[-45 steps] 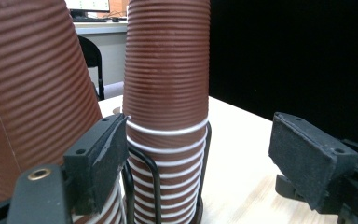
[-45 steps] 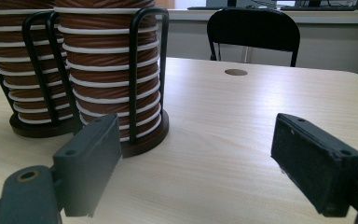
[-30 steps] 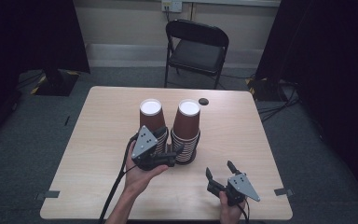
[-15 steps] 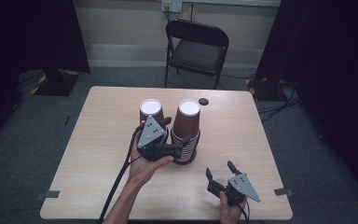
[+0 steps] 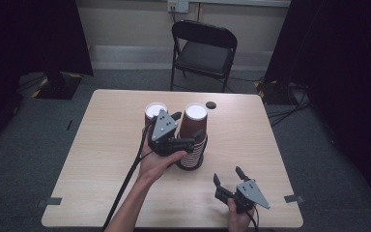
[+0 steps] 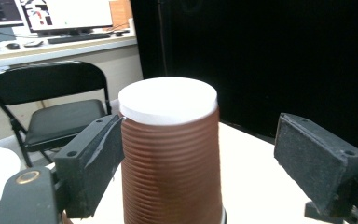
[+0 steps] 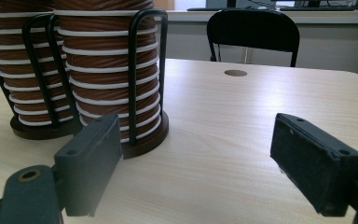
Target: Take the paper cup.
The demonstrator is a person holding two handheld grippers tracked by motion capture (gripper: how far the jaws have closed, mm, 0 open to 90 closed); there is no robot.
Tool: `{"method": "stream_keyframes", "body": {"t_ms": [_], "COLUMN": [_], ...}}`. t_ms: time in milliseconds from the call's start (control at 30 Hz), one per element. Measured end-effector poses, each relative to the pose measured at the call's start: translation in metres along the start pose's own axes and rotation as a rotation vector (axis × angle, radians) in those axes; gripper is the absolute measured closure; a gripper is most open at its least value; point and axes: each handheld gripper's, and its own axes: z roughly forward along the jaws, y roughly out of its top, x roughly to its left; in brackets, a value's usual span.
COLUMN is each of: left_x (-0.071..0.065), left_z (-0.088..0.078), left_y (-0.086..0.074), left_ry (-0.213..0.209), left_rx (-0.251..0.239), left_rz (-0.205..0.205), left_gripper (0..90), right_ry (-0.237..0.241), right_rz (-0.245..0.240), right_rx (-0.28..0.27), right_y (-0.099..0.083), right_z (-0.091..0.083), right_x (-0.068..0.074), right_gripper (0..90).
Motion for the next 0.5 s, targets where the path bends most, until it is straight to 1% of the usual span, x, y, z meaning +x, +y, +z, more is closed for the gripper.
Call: {"method": "stream_keyframes", "body": {"t_ms": [100, 133, 167, 233, 433, 500], "left_x": [0.001, 0.002, 0.002, 0.005, 0.006, 0.007], "left_z": [0.003, 0.007, 0.007, 0.013, 0.023, 0.026], "left_y": [0.002, 0.004, 0.004, 0.006, 0.01, 0.01], "left_ry": [0.004, 0.017, 0.017, 0.024, 0.037, 0.038], "left_rx": [0.004, 0.014, 0.014, 0.019, 0.04, 0.041], "left_rz": [0.002, -0.002, -0.002, -0.011, 0.003, 0.017], "left_gripper": [15.5, 15.6, 15.6, 15.6, 15.6, 15.6], "right_ry": [0.001, 0.001, 0.001, 0.002, 0.001, 0.001], "right_rz": [-0.001, -0.001, -0.001, -0.001, -0.001, -0.001], "right_rx": [0.001, 0.001, 0.002, 0.002, -0.001, -0.001], "right_y": [0.0, 0.0, 0.0, 0.0, 0.0, 0.0], "right_z": [0.0, 0.0, 0.0, 0.0, 0.0, 0.0], "right_x": [0.0, 0.0, 0.0, 0.0, 0.0, 0.0], "right_gripper": [15.6, 15.6, 15.6, 15.6, 15.6, 15.7]}}
